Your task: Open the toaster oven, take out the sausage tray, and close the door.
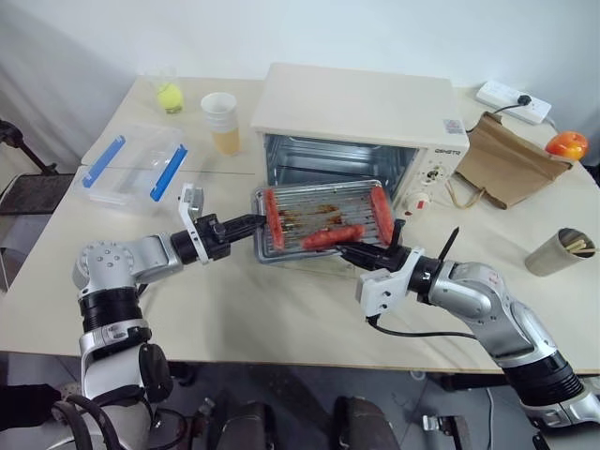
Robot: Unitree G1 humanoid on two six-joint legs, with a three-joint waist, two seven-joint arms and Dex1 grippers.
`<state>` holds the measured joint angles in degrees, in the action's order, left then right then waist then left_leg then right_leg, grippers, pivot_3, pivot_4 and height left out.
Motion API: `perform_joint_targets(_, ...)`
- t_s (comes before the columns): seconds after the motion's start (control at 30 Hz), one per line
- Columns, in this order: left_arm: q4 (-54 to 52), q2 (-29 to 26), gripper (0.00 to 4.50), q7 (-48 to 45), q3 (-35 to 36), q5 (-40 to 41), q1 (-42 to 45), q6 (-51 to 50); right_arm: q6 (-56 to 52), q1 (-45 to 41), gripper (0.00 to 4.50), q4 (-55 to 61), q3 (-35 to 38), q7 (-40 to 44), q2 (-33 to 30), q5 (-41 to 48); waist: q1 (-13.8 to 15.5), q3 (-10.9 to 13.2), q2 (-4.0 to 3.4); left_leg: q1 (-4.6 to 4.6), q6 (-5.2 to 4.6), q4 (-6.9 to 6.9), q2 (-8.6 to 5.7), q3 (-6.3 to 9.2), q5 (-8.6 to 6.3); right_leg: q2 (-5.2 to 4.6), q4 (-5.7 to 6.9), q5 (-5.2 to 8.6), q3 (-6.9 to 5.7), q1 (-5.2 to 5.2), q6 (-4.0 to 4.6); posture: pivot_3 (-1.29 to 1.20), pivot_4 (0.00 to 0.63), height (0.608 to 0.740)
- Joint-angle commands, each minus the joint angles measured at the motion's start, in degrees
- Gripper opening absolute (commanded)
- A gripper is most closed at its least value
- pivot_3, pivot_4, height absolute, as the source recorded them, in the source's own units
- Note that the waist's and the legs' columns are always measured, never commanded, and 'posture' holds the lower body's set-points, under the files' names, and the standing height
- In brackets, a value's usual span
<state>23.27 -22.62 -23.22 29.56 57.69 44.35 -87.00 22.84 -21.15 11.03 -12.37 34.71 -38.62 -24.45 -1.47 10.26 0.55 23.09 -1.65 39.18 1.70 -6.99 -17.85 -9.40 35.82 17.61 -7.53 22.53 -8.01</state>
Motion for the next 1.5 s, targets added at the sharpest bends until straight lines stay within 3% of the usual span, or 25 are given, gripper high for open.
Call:
perform_joint_targets(0.03,-0.97,2.45,0.01,-1.43,-0.83,4.24,1.74,-5.44,1.37,-2.11,0.0,1.51,0.4,0.51,0.62,3.27,0.0,0.0,0.0,0.0,0.0,0.0,0.0,0.0,0.0,0.0,0.0,0.0,0.0,0.0,0.0,0.0,0.15,0.74)
perform_joint_targets(0.2,-2.65,2.87,0.01,-3.28,-2.86,6.13,0.58,-5.5,1.21,-2.12,0.0,1.28,0.74,1.73,0.79,4.83,0.03,0.0,0.0,0.0,0.0,0.0,0.0,0.0,0.0,0.0,0.0,0.0,0.02,0.0,0.0,0.0,0.15,0.74)
perform_joint_targets(0.43,-4.34,4.98,2.0,-1.15,-1.15,2.18,0.26,-4.92,1.32,-1.33,0.0,1.9,1.48,2.37,0.48,5.68,0.57,0.01,0.05,0.01,0.0,0.04,-0.03,0.0,0.0,-0.01,-0.01,0.0,0.02,-0.02,-0.01,0.0,0.15,0.74)
perform_joint_targets(0.87,-2.21,5.39,2.0,-0.57,0.52,0.91,0.59,-4.26,1.87,-1.0,0.0,2.01,1.67,2.7,0.13,6.06,0.06,0.01,0.05,-0.01,0.01,0.02,0.0,0.01,0.01,0.0,0.01,0.0,0.02,-0.02,0.0,0.0,0.15,0.74)
perform_joint_targets(1.27,1.56,2.25,2.0,-2.47,0.58,0.14,2.23,-1.76,4.13,-0.96,0.0,0.6,1.47,3.07,-0.15,6.5,0.06,0.01,0.05,-0.01,0.01,0.02,-0.01,0.01,0.01,0.0,0.01,0.0,0.02,-0.02,0.0,0.0,0.15,0.74)
perform_joint_targets(1.37,1.14,2.75,1.44,-2.79,0.83,1.12,1.98,-3.56,4.55,-0.89,0.0,0.81,1.53,3.31,-0.29,6.81,0.05,0.01,0.06,-0.01,0.01,0.02,-0.01,0.01,0.01,0.0,0.01,0.0,0.02,-0.02,-0.01,0.0,0.15,0.74)
perform_joint_targets(1.5,0.66,2.88,0.24,-2.06,1.19,1.5,1.51,-5.41,5.0,-0.67,0.0,0.93,1.77,3.72,-0.64,7.31,0.03,0.01,0.06,-0.01,0.01,0.02,-0.01,0.01,0.01,0.0,0.01,0.0,0.02,-0.02,-0.01,0.0,0.15,0.74)
